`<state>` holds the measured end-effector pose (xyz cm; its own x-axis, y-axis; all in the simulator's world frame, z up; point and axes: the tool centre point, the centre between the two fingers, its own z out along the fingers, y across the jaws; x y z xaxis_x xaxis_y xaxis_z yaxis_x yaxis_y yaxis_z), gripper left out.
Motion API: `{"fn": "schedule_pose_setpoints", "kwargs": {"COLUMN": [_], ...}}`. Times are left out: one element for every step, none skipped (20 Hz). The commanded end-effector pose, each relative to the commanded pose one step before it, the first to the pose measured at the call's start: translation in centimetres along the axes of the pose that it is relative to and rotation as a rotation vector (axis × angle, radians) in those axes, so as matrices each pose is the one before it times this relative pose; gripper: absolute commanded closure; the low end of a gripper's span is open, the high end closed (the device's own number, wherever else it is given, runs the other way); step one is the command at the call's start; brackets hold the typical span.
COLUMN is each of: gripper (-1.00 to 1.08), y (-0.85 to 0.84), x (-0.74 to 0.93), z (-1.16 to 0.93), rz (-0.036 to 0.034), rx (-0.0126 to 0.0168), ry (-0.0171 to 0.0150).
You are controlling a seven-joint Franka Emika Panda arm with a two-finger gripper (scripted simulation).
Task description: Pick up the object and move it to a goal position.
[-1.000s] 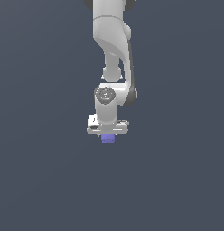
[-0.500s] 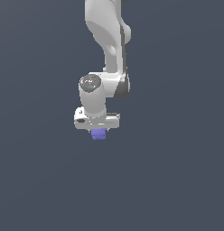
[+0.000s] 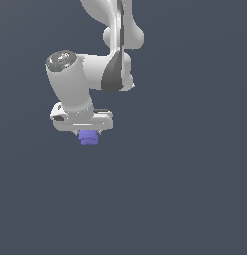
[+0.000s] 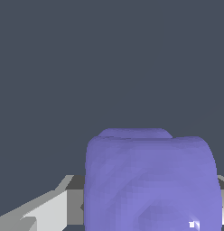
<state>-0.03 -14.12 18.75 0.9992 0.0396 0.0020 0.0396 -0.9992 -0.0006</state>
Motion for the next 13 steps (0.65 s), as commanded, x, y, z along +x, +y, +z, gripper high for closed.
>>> {"fn": "schedule_pose_setpoints", "kwargs": {"gripper": [1.08,1.08,1.08,1.08,1.08,1.08,1.08,1.08,1.08,1.08,1.08,1.08,1.08], "y": [1.475,0.475,0.445,0.398,0.352,0.307,0.257,0.22,0.177,0.135,0.094,0.055,0.018], "x": [0.064,0.058,0.045,0.045,0.044,0.043,0.044,0.039,0.035,0.029,0.022,0.014,0.005], "z": [-1.784,-0.554,-0.518,-0.461,-0.406,-0.351,-0.297,-0.247,-0.197,-0.149,-0.104,-0.06,-0.02], "rz": [-0.00131,-0.00013,0.0,0.0,0.0,0.0,0.00007,0.0,0.0,0.0,0.0,0.0,0.0], "rx": [0.00065,-0.00047,0.0,0.0,0.0,0.0,-0.00045,0.0,0.0,0.0,0.0,0.0,0.0], "ry": [-0.00124,-0.00049,0.0,0.0,0.0,0.0,-0.00017,0.0,0.0,0.0,0.0,0.0,0.0]}}
